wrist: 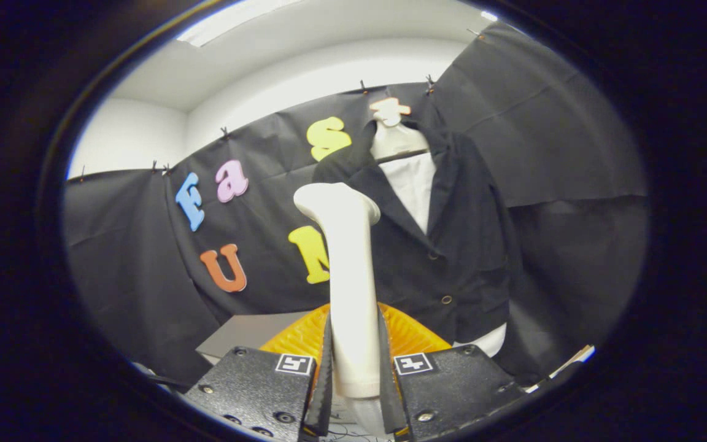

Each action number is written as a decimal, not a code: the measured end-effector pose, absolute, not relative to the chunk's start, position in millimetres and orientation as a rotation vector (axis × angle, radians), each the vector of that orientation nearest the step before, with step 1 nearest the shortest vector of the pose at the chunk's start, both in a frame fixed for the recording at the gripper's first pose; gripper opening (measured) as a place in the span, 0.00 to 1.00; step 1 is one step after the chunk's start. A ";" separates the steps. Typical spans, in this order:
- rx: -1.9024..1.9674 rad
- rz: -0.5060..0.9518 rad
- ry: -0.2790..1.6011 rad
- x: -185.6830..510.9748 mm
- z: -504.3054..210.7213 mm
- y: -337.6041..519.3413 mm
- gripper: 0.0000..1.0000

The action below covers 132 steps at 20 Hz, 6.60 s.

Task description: Iron the clothes twice with a garment steamer, once on the left side and once on the right side.

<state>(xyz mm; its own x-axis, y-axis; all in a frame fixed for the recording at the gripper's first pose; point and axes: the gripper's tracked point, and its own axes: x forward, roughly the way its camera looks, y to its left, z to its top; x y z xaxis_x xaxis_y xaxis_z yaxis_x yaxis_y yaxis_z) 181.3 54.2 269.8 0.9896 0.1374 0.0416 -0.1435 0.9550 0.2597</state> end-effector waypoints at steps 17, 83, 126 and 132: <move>0.187 0.153 -0.103 284.8 342.8 38.3 0.35; 0.138 0.003 0.472 267.0 26.1 -29.2 0.35; 0.366 -0.005 0.012 270.3 325.9 -180.0 0.35; 0.317 0.003 0.022 317.5 330.9 -171.4 0.35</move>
<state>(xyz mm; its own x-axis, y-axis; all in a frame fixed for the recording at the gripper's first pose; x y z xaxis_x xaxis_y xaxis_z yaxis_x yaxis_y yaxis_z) 317.5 -171.4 330.9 0.9998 0.0064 -0.0209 0.0004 0.9502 0.3116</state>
